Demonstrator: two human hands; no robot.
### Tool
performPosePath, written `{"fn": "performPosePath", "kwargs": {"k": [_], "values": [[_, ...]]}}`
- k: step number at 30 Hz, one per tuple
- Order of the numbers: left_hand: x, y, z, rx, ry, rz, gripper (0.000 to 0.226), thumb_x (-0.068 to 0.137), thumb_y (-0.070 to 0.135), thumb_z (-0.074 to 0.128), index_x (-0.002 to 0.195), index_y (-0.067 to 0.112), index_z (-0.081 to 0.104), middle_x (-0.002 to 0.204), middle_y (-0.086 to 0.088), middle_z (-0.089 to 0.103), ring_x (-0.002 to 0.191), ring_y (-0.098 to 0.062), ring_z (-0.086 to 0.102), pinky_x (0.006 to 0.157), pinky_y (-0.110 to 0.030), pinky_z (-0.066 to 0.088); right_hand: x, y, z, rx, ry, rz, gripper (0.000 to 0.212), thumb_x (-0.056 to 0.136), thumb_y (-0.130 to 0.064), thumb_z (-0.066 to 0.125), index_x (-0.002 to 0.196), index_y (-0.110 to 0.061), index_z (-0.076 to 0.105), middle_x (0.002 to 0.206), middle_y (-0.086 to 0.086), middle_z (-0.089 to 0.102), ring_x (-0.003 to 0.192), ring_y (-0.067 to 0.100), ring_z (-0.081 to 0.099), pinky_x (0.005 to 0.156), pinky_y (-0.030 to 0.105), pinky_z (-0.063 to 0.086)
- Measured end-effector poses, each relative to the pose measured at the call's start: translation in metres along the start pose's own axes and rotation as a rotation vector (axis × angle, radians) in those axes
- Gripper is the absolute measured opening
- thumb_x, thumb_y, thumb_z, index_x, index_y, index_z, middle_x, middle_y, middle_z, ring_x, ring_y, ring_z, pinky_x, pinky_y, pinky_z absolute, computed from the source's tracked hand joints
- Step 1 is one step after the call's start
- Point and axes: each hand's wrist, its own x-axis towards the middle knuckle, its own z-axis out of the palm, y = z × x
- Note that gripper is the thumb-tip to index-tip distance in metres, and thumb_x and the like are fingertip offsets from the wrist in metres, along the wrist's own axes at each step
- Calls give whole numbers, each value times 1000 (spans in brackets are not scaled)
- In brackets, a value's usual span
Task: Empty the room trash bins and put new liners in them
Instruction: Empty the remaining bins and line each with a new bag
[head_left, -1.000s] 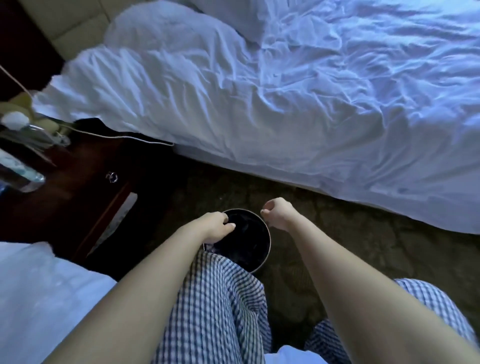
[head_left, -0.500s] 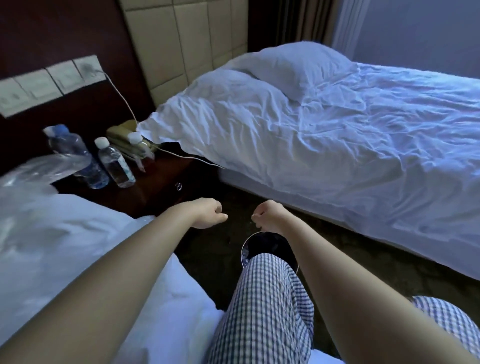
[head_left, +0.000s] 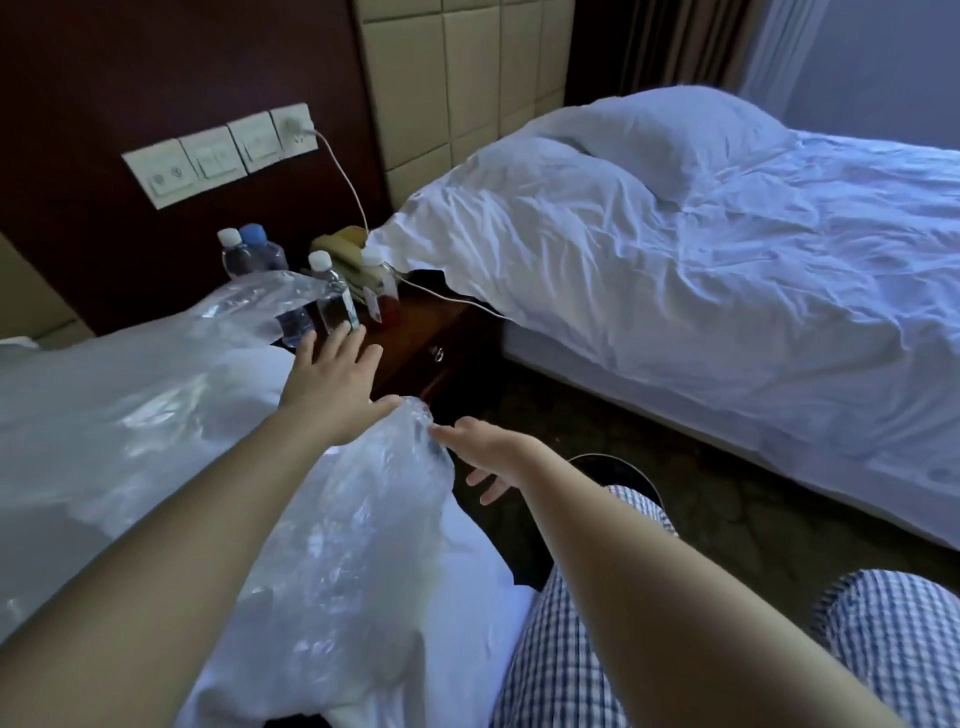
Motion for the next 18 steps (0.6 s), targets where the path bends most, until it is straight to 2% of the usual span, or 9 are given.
{"fn": "performPosePath", "kwargs": {"k": [3, 7, 11, 13, 15, 18], "values": [[-8, -22, -2, 54, 100, -34, 71, 95, 58, 30, 149, 16, 12, 159, -8, -4, 146, -23, -10, 115, -47, -1, 5, -5, 23, 67, -31, -2, 89, 87, -57, 55, 152, -24, 5, 151, 8, 32, 121, 30, 52, 87, 45, 53], [-17, -52, -2, 108, 165, -66, 74, 94, 59, 31, 151, 17, 7, 159, -8, -7, 146, -23, -10, 114, -47, 2, 13, -14, 49, 131, 36, -29, 91, 84, -49, 64, 151, -24, 8, 152, 7, 28, 128, 31, 44, 90, 43, 50], [-25, -73, -2, 98, 215, -92, 81, 93, 58, 37, 151, 18, -2, 159, -6, -12, 146, -22, -14, 115, -50, 1, 18, -24, 66, 156, 78, -13, 92, 83, -42, 68, 151, -20, 9, 149, 7, 31, 125, 29, 47, 86, 38, 54], [-27, -80, -3, 165, 247, -101, 87, 90, 61, 40, 151, 17, -3, 159, -6, -12, 146, -23, -13, 114, -52, 2, 20, -29, 70, 105, 117, -24, 87, 85, -34, 68, 149, -13, 14, 144, 11, 36, 120, 29, 51, 80, 33, 53], [-29, -89, -5, 187, 273, -123, 94, 86, 63, 47, 151, 17, -3, 159, -8, -10, 146, -28, -10, 113, -56, 4, 22, -33, 71, 37, 151, -36, 75, 86, -30, 68, 145, -9, 26, 137, 13, 44, 116, 29, 55, 76, 30, 48], [-28, -103, -7, 67, 258, -232, 110, 78, 62, 61, 151, 17, -7, 158, -13, -5, 145, -34, -3, 111, -60, 7, 25, -37, 70, 53, 175, -49, 53, 87, -25, 66, 132, -5, 45, 121, 11, 54, 112, 28, 57, 85, 32, 50]]}}
